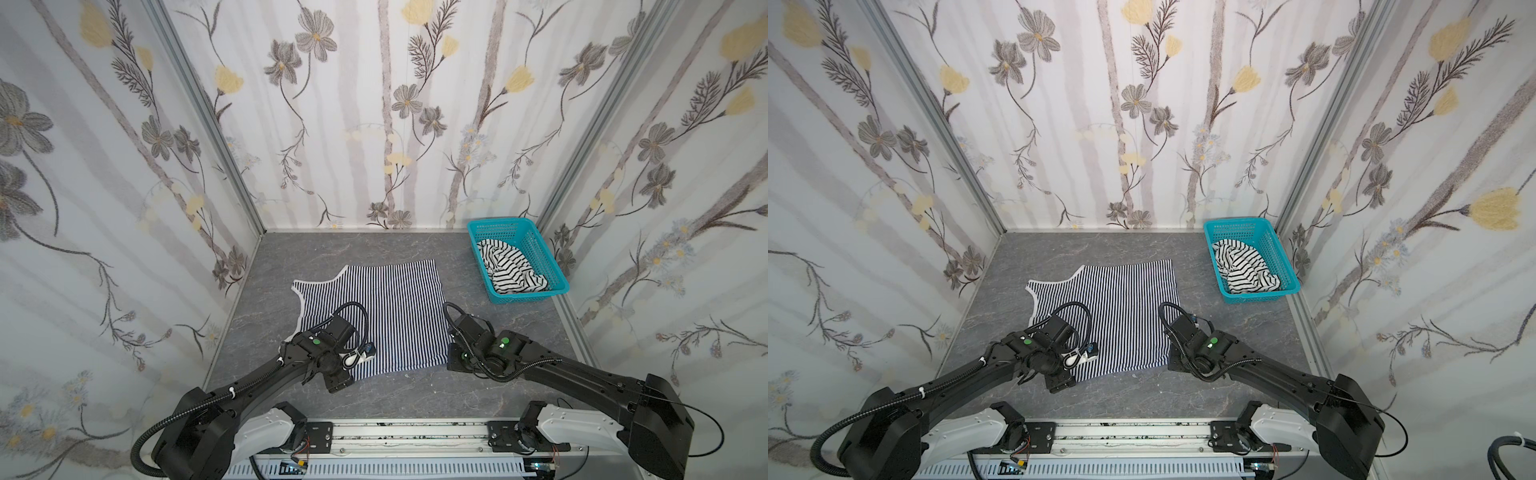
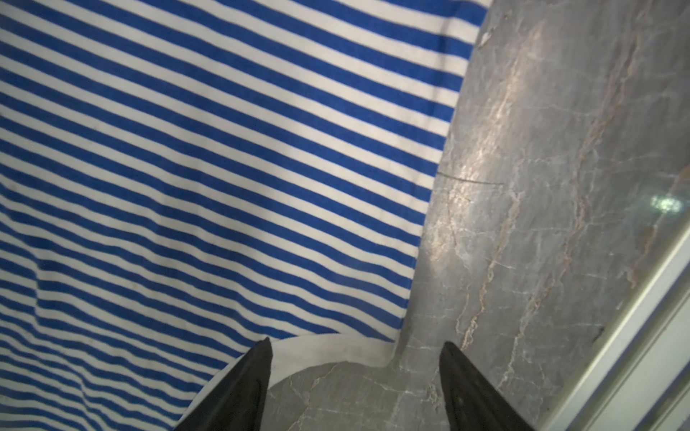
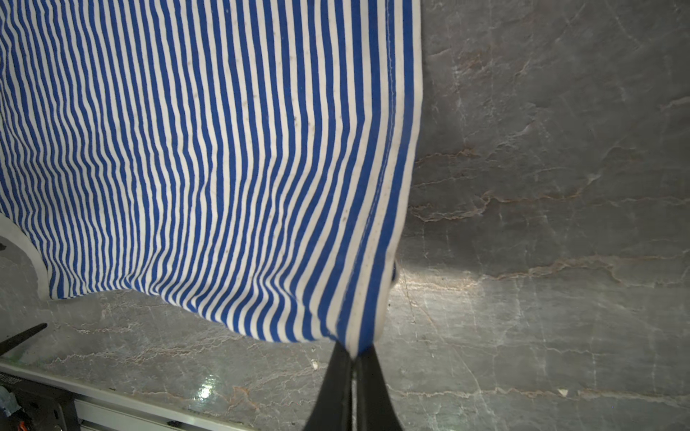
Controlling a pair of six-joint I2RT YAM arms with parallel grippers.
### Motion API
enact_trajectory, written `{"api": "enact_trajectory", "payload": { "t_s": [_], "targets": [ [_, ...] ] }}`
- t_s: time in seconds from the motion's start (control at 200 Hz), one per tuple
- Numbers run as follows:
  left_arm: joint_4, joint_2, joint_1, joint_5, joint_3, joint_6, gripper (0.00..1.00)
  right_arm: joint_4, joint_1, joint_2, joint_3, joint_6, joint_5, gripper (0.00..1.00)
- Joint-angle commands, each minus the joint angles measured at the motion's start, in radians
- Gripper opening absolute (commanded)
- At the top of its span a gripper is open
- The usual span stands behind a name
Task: Fold and stack tank tops
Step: Fold the tank top at the center of the table.
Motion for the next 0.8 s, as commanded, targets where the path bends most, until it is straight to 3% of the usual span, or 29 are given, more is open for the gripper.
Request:
{"api": "enact_trajectory", "payload": {
  "t_s": [0.0, 0.24, 0.545, 0.795],
  "targets": [
    [-0.021, 0.012, -0.005, 0.034, 0.009, 0.017, 0.72, 0.016, -0.002, 0.007, 0.015, -0.012, 0.019, 0.0],
    [-0.022, 0.057, -0.021, 0.011, 0.007, 0.013, 0.67, 0.023, -0.004, 0.016, 0.025, -0.017, 0.019, 0.0],
    [-0.022, 0.077, -0.053, 0.005, -0.001, 0.0, 0.49, 0.028, -0.015, 0.019, 0.025, -0.028, 0.016, 0.0],
    [-0.022, 0.117, -0.062, -0.018, -0.001, -0.002, 0.47, 0.035, -0.021, 0.031, 0.04, -0.037, 0.017, 0.0]
  ]
}}
